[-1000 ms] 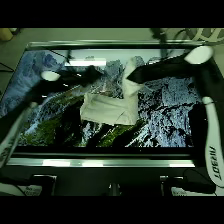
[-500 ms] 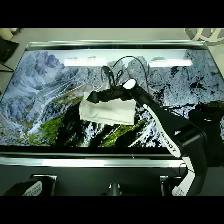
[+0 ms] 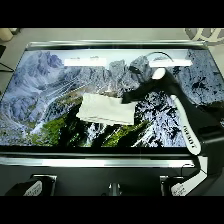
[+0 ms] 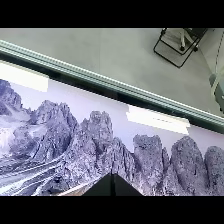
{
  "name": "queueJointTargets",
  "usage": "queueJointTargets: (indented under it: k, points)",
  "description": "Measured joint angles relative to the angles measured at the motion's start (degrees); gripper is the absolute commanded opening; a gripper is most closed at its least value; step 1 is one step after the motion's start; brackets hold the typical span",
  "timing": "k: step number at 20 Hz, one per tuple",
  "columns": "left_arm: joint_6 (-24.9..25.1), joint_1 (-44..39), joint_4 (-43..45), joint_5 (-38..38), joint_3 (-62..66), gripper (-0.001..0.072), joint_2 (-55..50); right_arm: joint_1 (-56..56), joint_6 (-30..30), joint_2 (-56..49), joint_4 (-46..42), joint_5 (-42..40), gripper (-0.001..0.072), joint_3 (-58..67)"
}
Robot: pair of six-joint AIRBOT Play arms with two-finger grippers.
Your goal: Fold the shirts.
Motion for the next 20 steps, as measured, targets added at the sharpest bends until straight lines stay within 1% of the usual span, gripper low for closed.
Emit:
queueJointTargets:
  k: [1, 3, 6, 7, 8, 9, 10, 11, 12, 14, 16, 18, 20]
  points:
    - [0.00, -0.02, 0.20, -0.46, 0.00, 0.0027, 0.00, -1.55, 1.27, 0.28, -2.36, 1.55, 0.0689, -1.31]
    - [0.02, -0.02, 0.48, -1.16, 0.00, 0.0028, 0.02, -3.28, 2.89, 0.33, -3.48, 2.60, 0.0697, -4.92]
    - [0.02, -0.07, 0.66, -2.12, 0.00, 0.0028, 0.02, -4.13, 3.80, -1.05, 0.13, -0.72, 0.0691, -9.60]
    - [0.02, -0.07, 0.72, -2.56, 0.00, 0.0028, 0.02, -4.04, 3.78, -1.66, 2.38, -1.73, 0.0677, -10.49]
    - [0.02, -0.07, 0.74, -2.84, 0.00, 0.0028, 0.02, -3.82, 3.74, -2.40, 4.79, -3.13, 0.0612, -11.26]
    - [0.02, -0.07, 0.79, -3.10, 0.00, 0.0028, 0.02, -3.72, 3.67, -2.99, 6.73, -4.09, 0.0457, -11.69]
    - [0.02, -0.07, 0.81, -3.30, 0.00, 0.0028, 0.02, -3.61, 3.50, -3.45, 8.11, -5.20, 0.0006, -12.02]
    - [0.00, -0.07, 0.79, -3.41, 0.00, 0.0028, 0.02, -3.61, 3.06, -3.87, 9.60, -5.86, 0.0026, -12.22]
    - [0.00, -0.07, 0.79, -3.50, 0.00, 0.0028, 0.02, -3.74, 2.14, -4.07, 11.52, -6.25, 0.0022, -12.07]
    - [-0.02, -0.07, 0.81, -3.61, 0.00, 0.0028, 0.02, -5.31, -1.68, -3.87, 15.34, -6.19, 0.0021, -10.71]
    - [-0.02, -0.07, 0.81, -3.74, 0.00, 0.0028, 0.02, -8.79, -4.37, -2.03, 17.73, -5.46, 0.0021, -8.22]
    - [-0.02, -0.07, 0.83, -3.74, 0.00, 0.0028, 0.02, -13.88, -5.33, 0.85, 18.95, -3.65, 0.0021, -5.31]
    - [-0.02, -0.07, 0.87, -3.56, 0.00, 0.0028, 0.02, -20.39, -5.09, 4.52, 18.64, -1.86, 0.0021, -2.43]
